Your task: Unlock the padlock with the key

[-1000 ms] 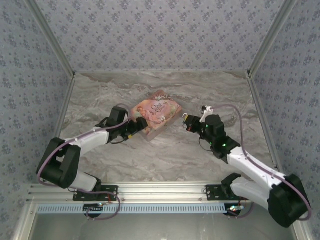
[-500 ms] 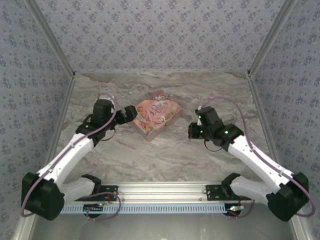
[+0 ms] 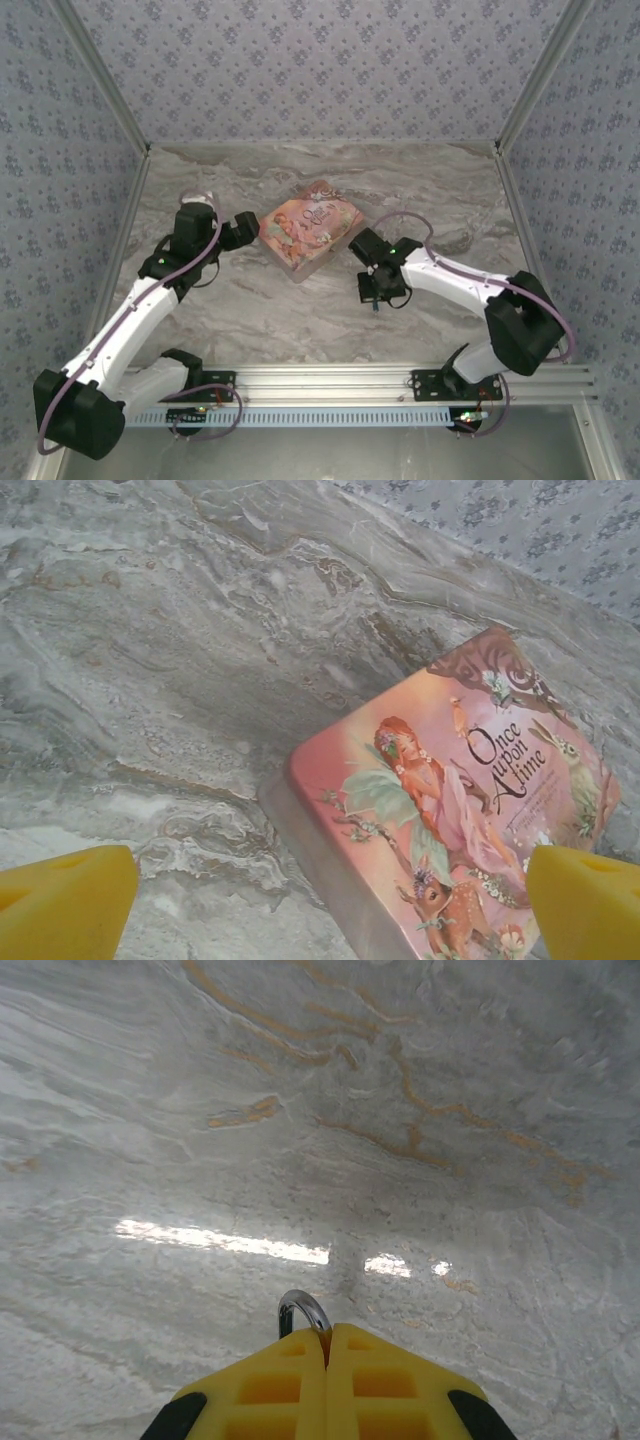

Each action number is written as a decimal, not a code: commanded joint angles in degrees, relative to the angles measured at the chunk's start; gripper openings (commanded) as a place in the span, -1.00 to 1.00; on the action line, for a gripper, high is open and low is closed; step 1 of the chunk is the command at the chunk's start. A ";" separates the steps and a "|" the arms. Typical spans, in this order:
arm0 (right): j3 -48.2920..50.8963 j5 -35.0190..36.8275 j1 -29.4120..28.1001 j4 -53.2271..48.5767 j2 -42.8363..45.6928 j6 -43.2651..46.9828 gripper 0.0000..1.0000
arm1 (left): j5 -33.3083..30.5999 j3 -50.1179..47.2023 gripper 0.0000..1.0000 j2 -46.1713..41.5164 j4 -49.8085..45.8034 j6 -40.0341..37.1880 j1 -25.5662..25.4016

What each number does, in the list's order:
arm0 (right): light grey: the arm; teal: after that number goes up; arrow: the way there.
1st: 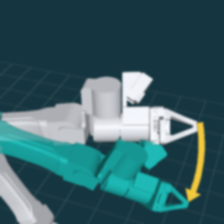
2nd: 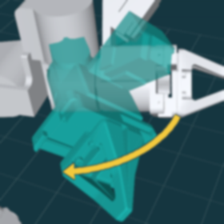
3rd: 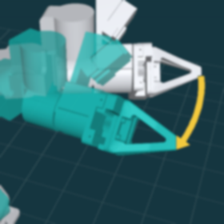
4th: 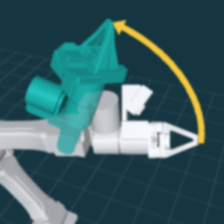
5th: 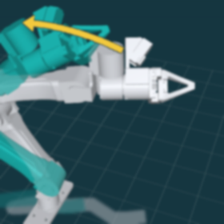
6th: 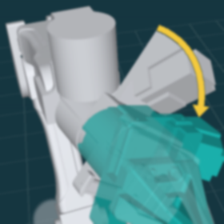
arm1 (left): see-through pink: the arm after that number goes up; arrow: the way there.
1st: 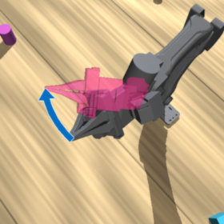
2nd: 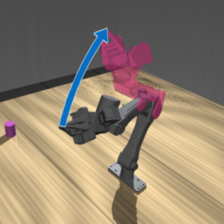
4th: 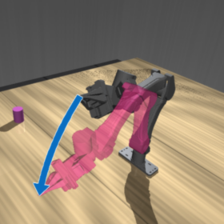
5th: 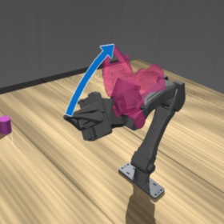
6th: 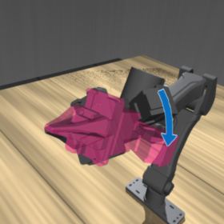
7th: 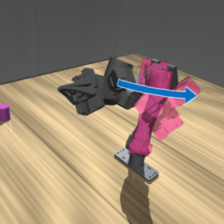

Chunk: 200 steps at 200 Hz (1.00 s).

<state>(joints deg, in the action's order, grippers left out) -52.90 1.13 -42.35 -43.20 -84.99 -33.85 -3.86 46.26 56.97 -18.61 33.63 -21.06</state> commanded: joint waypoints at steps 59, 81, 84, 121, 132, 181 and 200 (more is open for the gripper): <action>-1.19 1.10 -0.71 0.39 -4.56 -1.01 -0.97 | -0.80 -0.65 0.99 -1.42 -1.33 -0.14 0.82; -1.24 1.16 -0.66 0.56 -4.97 -0.82 -0.96 | -0.71 -0.78 0.99 -1.42 -1.42 -0.06 0.93; -1.24 1.25 -0.73 0.57 -5.03 -0.79 -0.96 | -0.71 -0.74 0.99 -1.42 -1.43 -0.10 0.93; -1.35 1.31 -0.86 0.66 -5.98 -0.81 -0.94 | -0.72 -0.86 0.99 -1.42 -1.52 0.03 1.02; -1.21 1.28 -0.86 0.85 -6.22 -0.78 -0.94 | -0.71 -1.00 0.99 -1.42 -1.43 0.10 1.10; -1.10 0.42 -0.97 2.01 -6.38 -0.74 -0.91 | -0.59 -1.11 0.99 -1.33 -1.07 0.30 1.16; -1.14 0.48 -0.96 2.02 -6.56 -0.72 -0.90 | -0.54 -1.09 0.99 -1.42 -1.32 0.13 1.20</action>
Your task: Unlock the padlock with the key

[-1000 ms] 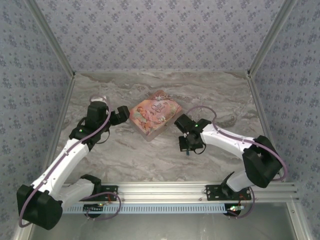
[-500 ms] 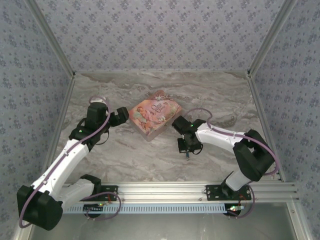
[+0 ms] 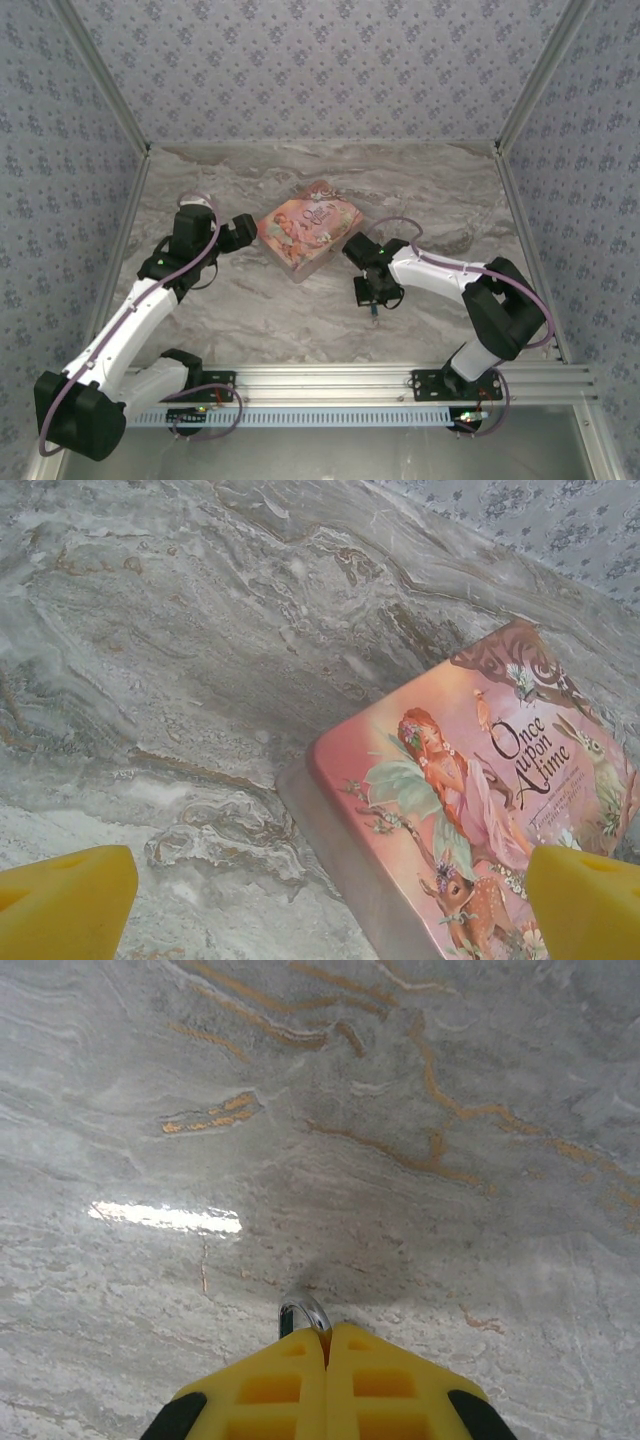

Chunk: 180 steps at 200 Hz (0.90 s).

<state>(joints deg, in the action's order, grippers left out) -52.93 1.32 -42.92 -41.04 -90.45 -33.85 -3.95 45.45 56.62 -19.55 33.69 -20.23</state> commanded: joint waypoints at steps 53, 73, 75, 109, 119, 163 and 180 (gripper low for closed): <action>-1.47 0.32 -0.40 -0.69 -1.13 -0.49 -0.79 | -0.28 -0.90 0.99 -1.16 -0.27 0.31 0.45; -1.90 0.16 -0.41 -0.95 -0.61 -0.39 -0.74 | -0.21 -0.83 0.99 -1.22 -0.31 0.30 0.45; -1.93 0.17 -0.39 -1.04 -0.51 -0.29 -0.73 | -0.26 -0.85 0.99 -1.24 -0.31 0.32 0.45; -2.74 0.67 -0.02 -1.75 3.01 0.13 -0.51 | -0.27 -0.46 0.99 -1.77 -0.43 0.01 0.63; -3.09 0.88 0.23 -2.37 4.36 0.35 -0.49 | -0.25 -0.41 0.99 -1.93 -0.57 -0.02 0.72; -3.72 6.16 2.86 -4.00 15.15 2.81 -0.42 | -0.67 0.76 0.99 -2.89 -1.26 -1.71 2.42; -2.77 9.41 4.32 -3.14 21.45 4.17 -0.33 | -2.25 1.07 0.99 -3.51 -1.36 -2.52 3.06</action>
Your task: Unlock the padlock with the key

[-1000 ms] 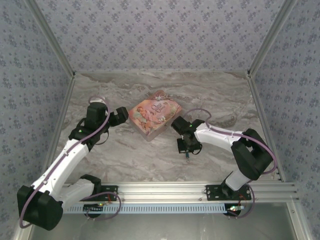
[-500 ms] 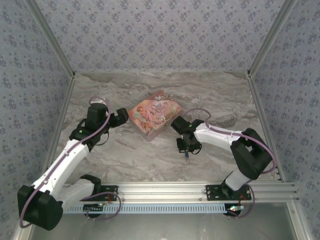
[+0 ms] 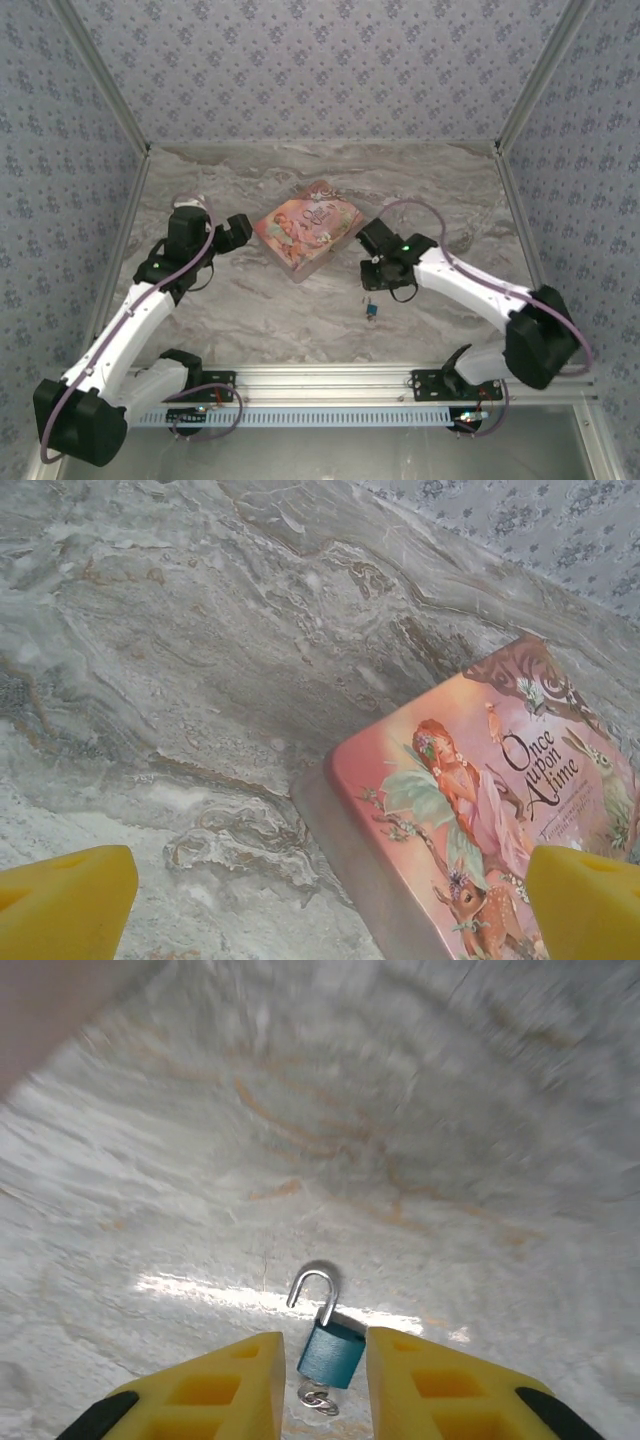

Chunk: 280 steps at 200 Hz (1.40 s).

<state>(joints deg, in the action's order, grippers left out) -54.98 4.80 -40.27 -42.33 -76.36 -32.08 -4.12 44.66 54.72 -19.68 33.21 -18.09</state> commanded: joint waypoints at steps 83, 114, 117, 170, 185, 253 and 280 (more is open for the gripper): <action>13.23 8.36 17.14 13.67 36.46 12.83 0.74 | -22.77 -6.59 0.99 -10.63 13.17 -11.50 3.09; 21.47 10.41 22.98 23.28 39.70 20.19 1.00 | -27.37 -15.98 0.99 -11.59 26.12 -16.95 5.66; 22.05 10.42 23.55 24.09 39.59 20.86 1.00 | -27.75 -16.30 0.99 -11.45 26.20 -16.86 6.05; 36.26 6.37 34.51 49.78 33.21 29.62 1.00 | -32.62 -18.85 0.99 -4.79 27.20 -17.68 9.95; 37.92 2.03 38.37 55.43 29.49 29.03 1.00 | -32.95 -19.76 0.99 -2.31 29.21 -17.52 10.24; 42.47 -2.81 41.07 83.77 9.59 30.10 1.00 | -26.99 -20.79 0.99 7.89 35.09 -20.81 10.98; 40.32 -5.69 40.97 86.53 5.10 33.26 1.00 | -24.02 -21.83 0.99 11.19 38.94 -21.99 11.58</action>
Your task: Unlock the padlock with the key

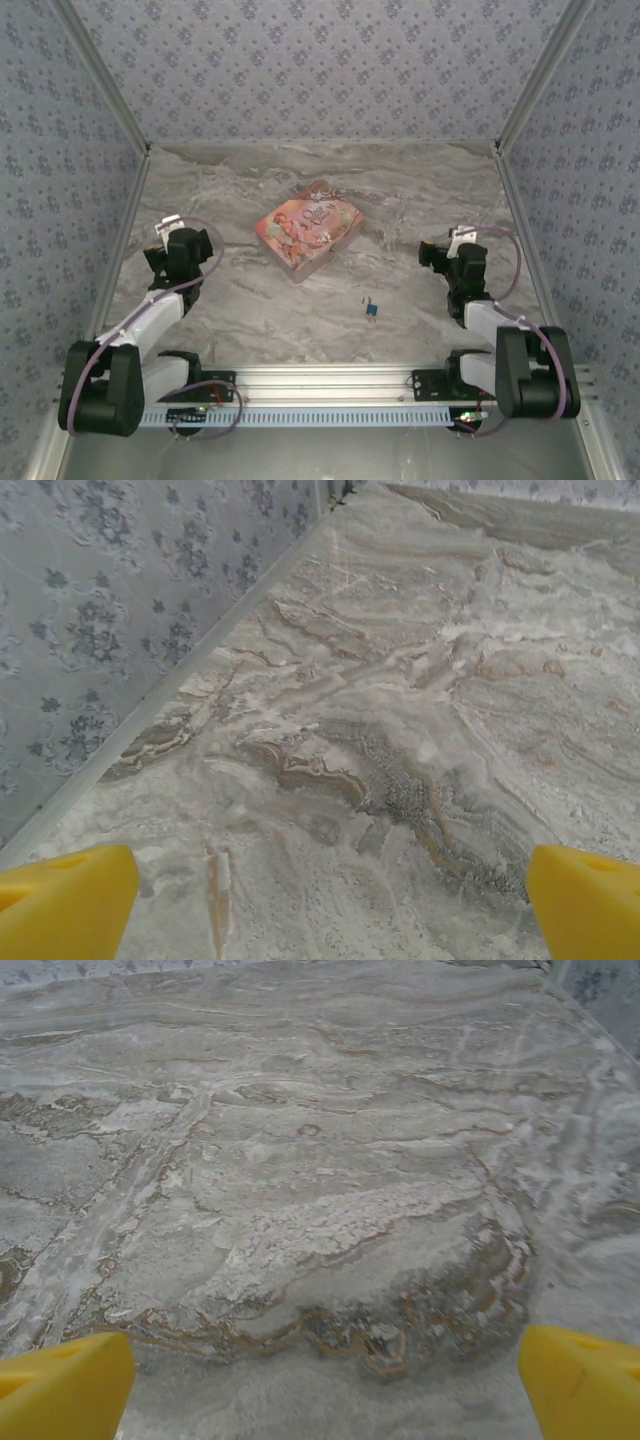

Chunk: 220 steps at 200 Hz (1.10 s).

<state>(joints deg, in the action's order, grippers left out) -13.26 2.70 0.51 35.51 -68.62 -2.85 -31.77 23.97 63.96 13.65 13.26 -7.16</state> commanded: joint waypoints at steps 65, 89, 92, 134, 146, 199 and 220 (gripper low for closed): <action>-1.00 -6.21 1.59 20.07 -12.84 5.88 1.00 | 8.97 -2.99 0.99 5.90 14.14 -5.45 1.46; -2.60 -6.26 1.72 22.90 -18.45 5.33 1.00 | 11.57 -3.63 0.99 7.01 18.21 -7.18 1.86; -3.20 -6.03 1.86 21.02 -18.10 5.25 1.00 | 11.87 -3.73 0.99 7.23 18.82 -7.47 1.88; -9.15 -3.92 2.66 9.82 -18.31 3.55 1.00 | 15.96 -5.36 0.99 11.94 30.86 -12.79 1.90; -8.96 -4.04 2.68 10.55 -18.43 3.47 1.00 | 17.12 -5.95 0.99 14.18 34.58 -14.29 1.93; -8.97 -3.76 2.57 10.62 -18.53 3.55 1.00 | 23.20 -7.97 0.99 23.35 46.67 -16.08 2.92; -9.03 -3.67 2.62 10.64 -18.50 3.62 1.00 | 24.60 -2.48 0.99 23.78 37.21 -14.12 5.02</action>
<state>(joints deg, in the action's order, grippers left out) -21.80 -2.13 3.03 46.81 -86.80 1.32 -11.60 15.88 88.20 54.17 -1.30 -4.54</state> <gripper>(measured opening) 0.999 0.994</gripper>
